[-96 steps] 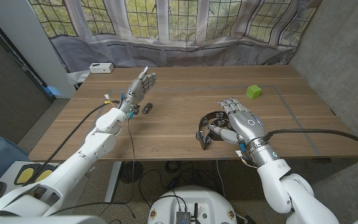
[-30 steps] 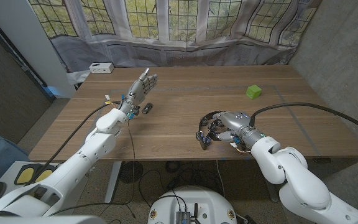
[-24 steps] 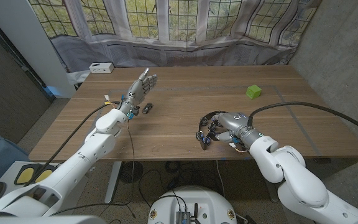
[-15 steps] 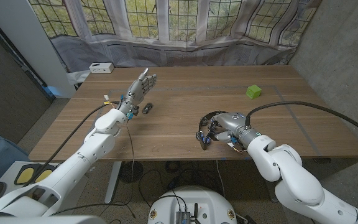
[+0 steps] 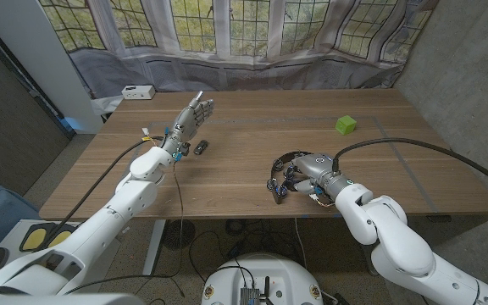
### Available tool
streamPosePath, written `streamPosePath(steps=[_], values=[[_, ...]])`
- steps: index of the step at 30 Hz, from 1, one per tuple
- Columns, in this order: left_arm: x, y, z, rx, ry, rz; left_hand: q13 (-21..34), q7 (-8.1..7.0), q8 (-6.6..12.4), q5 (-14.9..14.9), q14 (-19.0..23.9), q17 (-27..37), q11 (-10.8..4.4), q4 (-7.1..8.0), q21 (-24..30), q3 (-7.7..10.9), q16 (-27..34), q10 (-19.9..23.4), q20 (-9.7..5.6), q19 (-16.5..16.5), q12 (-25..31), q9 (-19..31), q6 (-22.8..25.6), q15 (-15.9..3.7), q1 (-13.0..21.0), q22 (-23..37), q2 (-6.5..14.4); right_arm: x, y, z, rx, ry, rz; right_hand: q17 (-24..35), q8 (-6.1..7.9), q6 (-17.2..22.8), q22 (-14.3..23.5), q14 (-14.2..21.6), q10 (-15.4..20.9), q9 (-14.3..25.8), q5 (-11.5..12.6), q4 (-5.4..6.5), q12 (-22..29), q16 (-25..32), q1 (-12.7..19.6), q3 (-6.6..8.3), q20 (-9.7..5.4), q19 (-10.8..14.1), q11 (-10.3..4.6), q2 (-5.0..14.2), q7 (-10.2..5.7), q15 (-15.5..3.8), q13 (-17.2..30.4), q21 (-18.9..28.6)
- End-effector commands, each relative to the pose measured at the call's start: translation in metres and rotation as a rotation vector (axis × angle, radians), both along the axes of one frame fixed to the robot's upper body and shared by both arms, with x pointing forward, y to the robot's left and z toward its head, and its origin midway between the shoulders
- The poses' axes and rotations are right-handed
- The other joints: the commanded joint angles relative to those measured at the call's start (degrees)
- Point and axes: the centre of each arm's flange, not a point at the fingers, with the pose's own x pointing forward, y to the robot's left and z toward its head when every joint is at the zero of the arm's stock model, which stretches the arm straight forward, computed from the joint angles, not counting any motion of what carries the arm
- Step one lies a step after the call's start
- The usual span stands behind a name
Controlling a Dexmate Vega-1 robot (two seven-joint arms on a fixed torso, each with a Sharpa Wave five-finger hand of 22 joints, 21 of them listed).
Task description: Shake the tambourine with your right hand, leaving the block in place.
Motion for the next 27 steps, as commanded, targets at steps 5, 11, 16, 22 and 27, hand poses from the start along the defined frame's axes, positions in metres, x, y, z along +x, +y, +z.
streamPosePath(steps=[5, 11, 16, 22, 27], values=[[0.004, -0.002, -0.004, 0.004, 0.011, -0.003, 0.28, 0.11, -0.01, -0.05, 0.08, 0.19, 0.13, -0.31, 0.06, 0.33, -0.14, 0.50, 0.49, -0.20, 0.03, 0.33, 0.52, 0.09, 0.50, 0.26, 0.29, 0.010, -0.003, -0.011, 0.007, 0.032, -0.042, 0.24, 0.02, 0.50, 0.18, 0.55, 0.65, 0.07, -0.13, -0.47, 0.07, 0.11, 1.27, 0.37, 0.05, 0.63, -0.12, 0.00, 0.06, -0.23, 0.15, -0.13], [0.006, -0.002, -0.001, 0.004, 0.008, -0.004, 0.28, 0.17, -0.05, -0.06, 0.13, 0.19, 0.08, -0.34, 0.07, 0.34, -0.12, 0.52, 0.50, -0.19, 0.02, 0.33, 0.52, 0.09, 0.49, 0.26, 0.30, 0.014, -0.004, -0.017, 0.007, 0.025, -0.049, 0.36, -0.05, 0.53, 0.18, 0.55, 0.69, 0.07, -0.15, -0.47, -0.02, 0.15, 1.52, 0.39, 0.03, 0.64, -0.12, 0.17, -0.02, -0.26, 0.16, -0.25], [0.006, -0.003, 0.001, 0.008, 0.004, -0.004, 0.29, 0.19, -0.07, -0.06, 0.10, 0.19, 0.07, -0.36, 0.07, 0.35, -0.14, 0.47, 0.50, -0.17, -0.03, 0.33, 0.54, 0.20, 0.50, 0.26, 0.31, 0.017, -0.006, -0.024, 0.027, 0.017, -0.058, 0.50, -0.14, 0.55, 0.18, 0.58, 0.73, 0.07, -0.19, -0.46, -0.11, 0.23, 1.79, 0.38, 0.00, 0.70, -0.15, 0.36, -0.13, -0.50, 0.16, -0.35], [0.007, -0.004, 0.003, 0.009, 0.000, -0.003, 0.29, 0.22, -0.10, -0.07, 0.09, 0.20, -0.01, -0.40, 0.08, 0.36, -0.15, 0.50, 0.53, -0.16, -0.04, 0.33, 0.56, 0.24, 0.49, 0.26, 0.32, 0.020, -0.010, -0.030, 0.029, 0.012, -0.068, 0.64, -0.06, 1.02, 0.19, 0.63, 1.06, 0.07, -0.29, -0.34, -0.09, 0.33, 1.77, 0.19, 0.00, 0.71, -0.13, 0.38, -0.34, -0.53, 0.17, -0.47], [0.007, -0.006, 0.002, 0.008, 0.005, -0.004, 0.29, 0.16, -0.13, -0.07, 0.10, 0.20, -0.04, -0.42, 0.06, 0.37, -0.15, 0.57, 0.56, -0.21, -0.04, 0.33, 0.55, 0.23, 0.49, 0.26, 0.34, 0.023, -0.010, -0.034, 0.019, 0.017, -0.068, 0.74, -0.04, 1.27, 0.19, 0.53, 1.17, 0.07, -0.33, -0.37, -0.14, 0.34, 1.96, 0.10, -0.07, 0.73, -0.11, 0.41, -0.43, -0.60, 0.18, -0.56]])
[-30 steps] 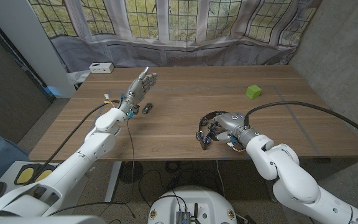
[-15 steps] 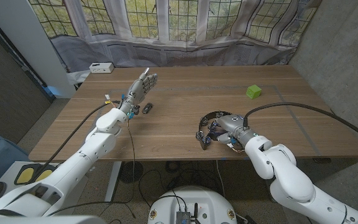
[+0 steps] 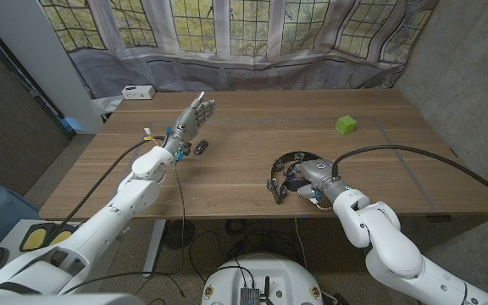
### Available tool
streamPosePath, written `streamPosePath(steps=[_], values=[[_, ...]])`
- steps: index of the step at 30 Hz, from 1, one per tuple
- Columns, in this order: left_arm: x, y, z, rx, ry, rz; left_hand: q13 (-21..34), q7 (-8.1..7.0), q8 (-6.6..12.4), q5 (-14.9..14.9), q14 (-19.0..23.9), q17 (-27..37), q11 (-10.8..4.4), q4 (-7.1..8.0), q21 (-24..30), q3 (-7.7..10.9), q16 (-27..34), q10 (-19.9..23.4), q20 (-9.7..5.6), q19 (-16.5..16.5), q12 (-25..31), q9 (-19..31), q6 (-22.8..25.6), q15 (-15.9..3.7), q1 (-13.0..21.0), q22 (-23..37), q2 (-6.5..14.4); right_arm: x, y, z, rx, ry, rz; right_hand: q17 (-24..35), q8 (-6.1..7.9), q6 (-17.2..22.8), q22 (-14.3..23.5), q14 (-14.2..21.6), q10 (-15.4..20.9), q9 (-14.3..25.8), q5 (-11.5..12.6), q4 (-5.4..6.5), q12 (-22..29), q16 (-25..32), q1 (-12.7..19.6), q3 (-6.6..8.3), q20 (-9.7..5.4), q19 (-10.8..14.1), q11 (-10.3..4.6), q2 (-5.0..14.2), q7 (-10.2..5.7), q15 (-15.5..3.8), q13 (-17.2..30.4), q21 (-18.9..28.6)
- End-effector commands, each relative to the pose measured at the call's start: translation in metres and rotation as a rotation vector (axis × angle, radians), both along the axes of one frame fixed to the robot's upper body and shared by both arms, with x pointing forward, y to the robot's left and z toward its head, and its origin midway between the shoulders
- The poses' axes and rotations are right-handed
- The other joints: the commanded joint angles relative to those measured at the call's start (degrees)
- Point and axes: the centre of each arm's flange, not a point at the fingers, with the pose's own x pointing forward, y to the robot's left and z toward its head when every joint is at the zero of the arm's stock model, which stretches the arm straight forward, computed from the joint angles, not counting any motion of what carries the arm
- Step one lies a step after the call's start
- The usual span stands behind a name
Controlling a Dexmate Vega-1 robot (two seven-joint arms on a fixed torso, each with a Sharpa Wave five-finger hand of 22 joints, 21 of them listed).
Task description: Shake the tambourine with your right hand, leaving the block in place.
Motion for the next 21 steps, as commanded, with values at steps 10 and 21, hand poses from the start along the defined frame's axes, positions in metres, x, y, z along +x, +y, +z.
streamPosePath(steps=[10, 21], values=[[-0.002, -0.002, -0.001, 0.000, 0.004, 0.007, 0.30, -0.11, -0.16, -0.08, 0.09, 0.06, 0.05, -0.23, 0.04, 0.15, -0.16, 0.54, 0.60, -0.29, -0.10, 0.34, 0.38, 0.34, 0.47, 0.26, 0.36, 0.011, -0.004, -0.017, -0.015, 0.001, -0.010, 0.54, 0.09, 1.55, 0.20, 1.27, 1.34, 0.07, -0.09, -0.15, -0.09, 0.77, 1.25, -0.19, -0.46, 1.19, -0.56, 0.48, -0.63, -1.09, 0.22, -0.17], [-0.005, -0.004, 0.001, 0.009, -0.004, 0.008, 0.31, -0.07, -0.20, -0.09, 0.25, 0.06, -0.04, -0.27, 0.08, 0.16, -0.11, 0.56, 0.50, -0.21, -0.14, 0.34, 0.42, 0.31, 0.43, 0.27, 0.39, 0.021, -0.006, -0.024, -0.027, -0.018, -0.008, 1.08, 0.20, 2.99, 0.24, 2.33, 2.56, 0.08, -0.07, -0.65, -0.08, 1.48, 3.71, 0.10, -1.26, 2.24, -1.18, 1.47, -1.59, -2.14, 0.28, -0.25]])
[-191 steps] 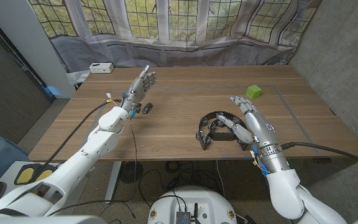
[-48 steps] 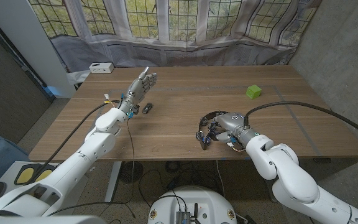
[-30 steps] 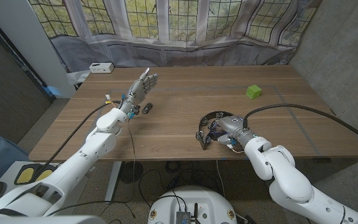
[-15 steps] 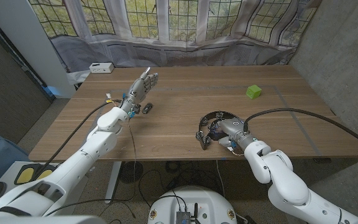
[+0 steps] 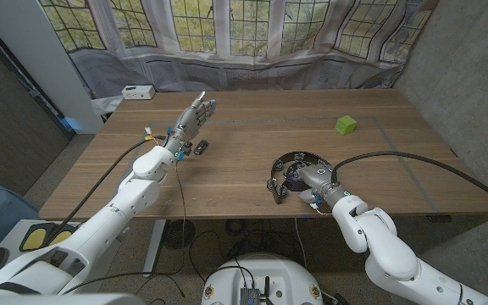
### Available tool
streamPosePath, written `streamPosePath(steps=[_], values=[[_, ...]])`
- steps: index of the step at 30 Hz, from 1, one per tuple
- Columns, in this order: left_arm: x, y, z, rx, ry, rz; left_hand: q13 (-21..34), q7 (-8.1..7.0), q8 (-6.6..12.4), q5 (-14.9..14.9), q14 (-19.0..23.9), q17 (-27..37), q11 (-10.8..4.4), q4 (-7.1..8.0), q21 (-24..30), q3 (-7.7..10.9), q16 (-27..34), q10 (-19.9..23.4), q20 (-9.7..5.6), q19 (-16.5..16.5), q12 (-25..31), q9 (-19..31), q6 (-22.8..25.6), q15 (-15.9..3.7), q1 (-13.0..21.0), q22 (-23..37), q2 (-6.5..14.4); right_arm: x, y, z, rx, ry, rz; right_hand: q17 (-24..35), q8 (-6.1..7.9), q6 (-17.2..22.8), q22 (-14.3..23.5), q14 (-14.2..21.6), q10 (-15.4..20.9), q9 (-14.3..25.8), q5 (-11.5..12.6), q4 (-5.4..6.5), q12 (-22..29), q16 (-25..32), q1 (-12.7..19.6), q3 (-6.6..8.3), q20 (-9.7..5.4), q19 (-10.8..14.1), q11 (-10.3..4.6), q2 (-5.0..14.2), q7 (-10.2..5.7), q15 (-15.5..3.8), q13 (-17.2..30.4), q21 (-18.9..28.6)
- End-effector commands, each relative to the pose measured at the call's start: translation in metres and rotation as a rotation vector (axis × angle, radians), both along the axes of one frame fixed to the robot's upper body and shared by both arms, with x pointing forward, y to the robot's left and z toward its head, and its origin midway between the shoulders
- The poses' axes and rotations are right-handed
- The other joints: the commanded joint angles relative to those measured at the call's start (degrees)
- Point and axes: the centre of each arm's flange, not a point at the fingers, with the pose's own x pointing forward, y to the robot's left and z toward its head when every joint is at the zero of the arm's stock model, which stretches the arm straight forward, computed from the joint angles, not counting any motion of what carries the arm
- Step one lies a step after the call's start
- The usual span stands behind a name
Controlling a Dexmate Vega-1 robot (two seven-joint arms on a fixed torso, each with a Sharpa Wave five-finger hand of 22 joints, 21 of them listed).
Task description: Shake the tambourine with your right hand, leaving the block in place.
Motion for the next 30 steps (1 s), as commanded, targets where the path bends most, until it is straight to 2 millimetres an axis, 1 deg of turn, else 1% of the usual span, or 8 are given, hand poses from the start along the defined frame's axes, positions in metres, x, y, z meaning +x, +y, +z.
streamPosePath(steps=[1, 4, 9, 14, 17, 22, 25, 30], values=[[-0.003, -0.001, 0.001, 0.005, -0.002, 0.004, 0.31, -0.07, -0.19, -0.09, 0.24, 0.07, -0.01, -0.29, 0.09, 0.16, -0.11, 0.56, 0.18, 0.08, -0.15, 0.34, 0.46, 0.34, 0.43, 0.27, 0.39, 0.010, -0.002, -0.008, -0.014, -0.009, -0.001, 0.32, 0.21, 0.97, 0.09, 0.83, 0.86, 0.08, -0.08, -0.52, -0.08, 0.52, 1.23, 0.23, -0.34, 0.63, -0.04, 0.32, -0.43, -2.29, 0.29, -0.28], [-0.003, -0.001, 0.001, 0.006, -0.001, 0.007, 0.31, -0.06, -0.20, -0.09, 0.23, 0.07, 0.01, -0.30, 0.09, 0.17, -0.12, 0.65, 0.10, 0.10, -0.12, 0.34, 0.47, 0.36, 0.42, 0.27, 0.40, 0.012, -0.005, -0.011, -0.011, -0.006, -0.003, 0.45, 0.19, 1.15, 0.10, 0.95, 1.09, 0.08, -0.11, -0.52, -0.08, 0.65, 1.64, 0.23, -0.46, 0.80, -0.30, 0.54, -0.65, -2.50, 0.30, -0.30], [-0.002, -0.003, 0.000, 0.009, 0.005, 0.005, 0.31, 0.03, -0.20, -0.09, 0.21, 0.07, 0.06, -0.32, 0.10, 0.18, -0.13, 0.64, 0.07, 0.12, -0.15, 0.34, 0.52, 0.39, 0.41, 0.27, 0.42, 0.013, -0.006, -0.014, -0.008, -0.003, -0.008, 0.92, 0.27, 2.24, 0.14, 2.59, 2.07, 0.10, -0.33, -0.64, -0.07, 1.62, 3.36, 0.08, -1.25, 2.40, -0.60, 1.02, -1.12, -3.54, 0.34, 0.01], [-0.001, -0.004, -0.001, 0.009, 0.008, 0.004, 0.31, -0.02, -0.20, -0.09, 0.21, 0.07, 0.08, -0.33, 0.09, 0.18, -0.13, 0.64, 0.04, 0.08, -0.16, 0.34, 0.55, 0.41, 0.40, 0.27, 0.43, 0.014, -0.006, -0.015, -0.004, -0.003, -0.010, 1.43, 0.35, 3.20, 0.18, 4.00, 3.35, 0.12, -0.58, -0.47, 0.10, 2.56, 4.33, -0.33, -1.66, 3.94, -0.97, 1.40, -1.43, -4.05, 0.39, 0.35], [0.000, -0.004, -0.002, 0.007, 0.012, 0.002, 0.31, -0.02, -0.20, -0.10, 0.22, 0.07, 0.10, -0.34, 0.08, 0.19, -0.13, 0.70, 0.04, 0.06, -0.15, 0.34, 0.58, 0.44, 0.39, 0.27, 0.44, 0.015, -0.006, -0.016, -0.008, -0.001, -0.011, 2.00, 0.80, 5.15, 0.23, 5.35, 4.33, 0.15, -0.82, -0.24, 0.13, 3.54, 5.08, -0.84, -2.19, 5.32, -1.25, 1.89, -1.78, -4.66, 0.42, 0.66], [0.001, -0.005, -0.004, 0.006, 0.017, 0.005, 0.31, -0.03, -0.22, -0.10, 0.17, 0.07, 0.09, -0.36, 0.07, 0.19, -0.16, 0.58, 0.02, 0.04, -0.22, 0.35, 0.58, 0.40, 0.38, 0.27, 0.45, 0.021, -0.007, -0.016, -0.005, 0.007, -0.014, 2.77, 1.08, 7.18, 0.33, 7.00, 6.07, 0.16, -1.06, -0.42, 0.28, 4.74, 7.07, -1.15, -2.98, 7.73, -1.59, 2.87, -2.30, -5.61, 0.48, 1.33], [0.001, -0.004, -0.004, 0.001, 0.021, 0.008, 0.32, -0.08, -0.23, -0.10, 0.15, 0.08, 0.11, -0.37, 0.07, 0.20, -0.16, 0.68, 0.02, 0.04, -0.19, 0.35, 0.57, 0.38, 0.37, 0.27, 0.46, 0.024, -0.007, -0.016, -0.001, 0.002, -0.011, 3.30, 1.17, 8.56, 0.50, 8.40, 7.02, 0.17, -1.30, -0.50, 0.22, 5.59, 8.90, -1.22, -4.17, 10.37, -1.75, 3.86, -2.50, -6.24, 0.53, 2.31], [0.002, -0.002, -0.005, -0.005, 0.024, 0.014, 0.32, -0.03, -0.24, -0.10, 0.16, 0.08, 0.19, -0.39, 0.07, 0.21, -0.16, 0.70, 0.03, 0.04, -0.20, 0.35, 0.59, 0.41, 0.36, 0.27, 0.47, 0.029, -0.005, -0.014, 0.004, 0.002, 0.003, 3.98, 1.63, 11.41, 0.70, 11.04, 9.79, 0.18, -1.78, -0.47, 0.73, 6.84, 11.11, -1.12, -5.44, 13.06, -2.04, 5.50, -2.74, -7.08, 0.61, 3.47]])
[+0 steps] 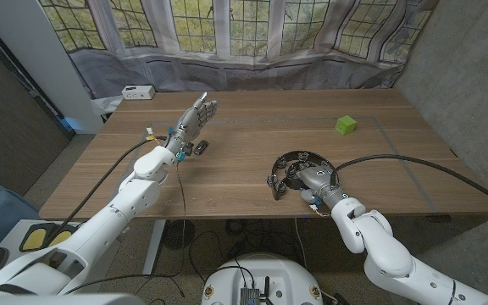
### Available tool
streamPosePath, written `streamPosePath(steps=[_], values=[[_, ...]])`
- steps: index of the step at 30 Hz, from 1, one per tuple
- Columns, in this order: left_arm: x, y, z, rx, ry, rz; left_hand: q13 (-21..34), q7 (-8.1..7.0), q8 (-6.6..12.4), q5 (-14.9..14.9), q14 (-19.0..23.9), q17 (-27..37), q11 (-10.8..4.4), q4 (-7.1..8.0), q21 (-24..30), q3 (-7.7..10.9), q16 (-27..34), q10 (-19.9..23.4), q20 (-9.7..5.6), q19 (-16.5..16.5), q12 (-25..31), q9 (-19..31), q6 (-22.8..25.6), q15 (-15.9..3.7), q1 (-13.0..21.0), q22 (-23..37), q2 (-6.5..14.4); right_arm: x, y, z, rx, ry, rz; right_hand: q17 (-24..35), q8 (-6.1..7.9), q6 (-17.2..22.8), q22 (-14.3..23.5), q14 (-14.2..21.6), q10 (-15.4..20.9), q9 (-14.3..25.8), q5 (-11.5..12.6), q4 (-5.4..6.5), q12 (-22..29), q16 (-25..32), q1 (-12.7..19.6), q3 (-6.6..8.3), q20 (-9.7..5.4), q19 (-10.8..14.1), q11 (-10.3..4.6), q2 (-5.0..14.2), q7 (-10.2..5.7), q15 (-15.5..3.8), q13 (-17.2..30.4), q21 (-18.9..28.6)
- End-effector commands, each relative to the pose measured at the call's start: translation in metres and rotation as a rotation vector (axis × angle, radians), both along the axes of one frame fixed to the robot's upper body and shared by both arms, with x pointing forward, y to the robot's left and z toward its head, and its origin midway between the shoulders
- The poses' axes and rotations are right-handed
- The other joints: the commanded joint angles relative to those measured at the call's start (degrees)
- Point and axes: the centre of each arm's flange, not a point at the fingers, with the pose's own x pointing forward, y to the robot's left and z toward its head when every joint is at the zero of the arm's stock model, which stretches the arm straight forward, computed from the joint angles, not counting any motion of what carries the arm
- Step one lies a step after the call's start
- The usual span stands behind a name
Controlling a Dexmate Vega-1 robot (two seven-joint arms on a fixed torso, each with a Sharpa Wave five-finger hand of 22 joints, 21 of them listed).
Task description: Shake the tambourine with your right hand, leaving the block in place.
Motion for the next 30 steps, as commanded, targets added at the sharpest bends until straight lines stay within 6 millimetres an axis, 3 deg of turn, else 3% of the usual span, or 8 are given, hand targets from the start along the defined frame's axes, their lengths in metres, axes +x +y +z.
streamPosePath(steps=[1, 5, 8, 10, 21, 30], values=[[0.002, 0.002, -0.003, -0.012, 0.013, 0.009, 0.32, 0.15, -0.01, -0.10, 0.16, 0.09, 0.07, -0.40, 0.07, 0.21, -0.16, 0.60, 0.04, 0.02, -0.19, 0.35, 0.37, 0.42, 0.36, 0.27, 0.48, 0.013, 0.002, -0.001, 0.011, 0.008, 0.017, 0.61, 0.63, 2.55, 0.36, 2.38, 1.91, 0.17, -0.41, 0.19, 0.50, 1.06, 2.30, 0.07, -2.56, 2.40, -0.27, 1.43, -0.47, -6.50, 0.33, 1.18], [0.002, 0.002, -0.003, -0.010, 0.014, 0.009, 0.32, 0.09, -0.02, -0.11, 0.14, 0.09, 0.01, -0.42, 0.07, 0.22, -0.17, 0.56, 0.05, 0.01, -0.22, 0.35, 0.40, 0.40, 0.35, 0.27, 0.49, 0.015, 0.004, 0.000, 0.013, -0.012, 0.038, 1.46, 1.44, 7.09, 0.75, 7.28, 5.65, 0.17, -0.31, 0.03, 1.05, 2.85, 5.61, 0.24, -4.09, 5.82, -1.27, 2.64, -1.53, -7.76, 0.45, 3.24], [0.002, 0.002, -0.003, -0.009, 0.015, 0.010, 0.32, 0.07, -0.01, -0.11, 0.12, 0.09, -0.02, -0.43, 0.04, 0.22, -0.18, 0.54, 0.13, -0.08, -0.24, 0.35, 0.42, 0.41, 0.34, 0.27, 0.49, 0.014, 0.005, 0.003, 0.035, -0.025, 0.062, 2.26, 3.49, 15.09, 1.45, 15.23, 14.18, 0.44, -0.09, 0.20, 3.12, 5.46, 8.32, -1.11, -4.70, 10.76, -2.26, 2.56, -2.66, -9.78, 0.59, 7.06], [0.002, 0.002, -0.003, -0.013, 0.016, 0.010, 0.32, 0.05, -0.01, -0.11, 0.15, 0.09, -0.13, -0.44, 0.03, 0.22, -0.17, 0.47, 0.13, -0.09, -0.28, 0.35, 0.44, 0.35, 0.33, 0.27, 0.50, 0.013, 0.005, 0.004, 0.034, -0.040, 0.067, 1.60, 4.19, 17.75, 1.58, 17.89, 16.67, 0.46, -0.03, 0.65, 3.64, 5.33, 8.39, -1.20, -4.62, 11.69, -2.14, 2.96, -2.46, -9.94, 0.58, 8.15], [0.004, 0.001, -0.008, -0.014, 0.028, 0.015, 0.32, 0.07, -0.03, -0.12, 0.16, 0.09, -0.01, -0.47, 0.04, 0.24, -0.17, 0.53, 0.12, -0.10, -0.28, 0.35, 0.46, 0.42, 0.30, 0.27, 0.52, 0.008, 0.003, 0.012, 0.035, -0.045, 0.051, 0.06, 4.14, 19.95, 1.55, 21.78, 19.61, 0.22, -0.21, 1.02, 3.78, 4.23, 8.27, -1.30, -4.41, 13.40, -2.25, 3.05, -2.30, -9.87, 0.46, 10.12], [-0.001, 0.005, -0.002, -0.012, 0.009, 0.031, 0.33, -0.17, 0.00, -0.12, 0.24, 0.09, -0.45, -0.51, 0.08, 0.23, -0.13, 0.55, 0.09, -0.03, -0.31, 0.35, 0.65, -0.32, 0.24, 0.28, 0.52, -0.002, 0.001, 0.020, 0.027, -0.057, 0.036, -0.82, 3.86, 20.38, 1.42, 22.37, 20.01, 0.09, -0.35, 1.39, 3.40, 3.17, 7.70, -1.33, -4.15, 13.20, -1.83, 3.06, -2.03, -9.69, 0.34, 10.52]])
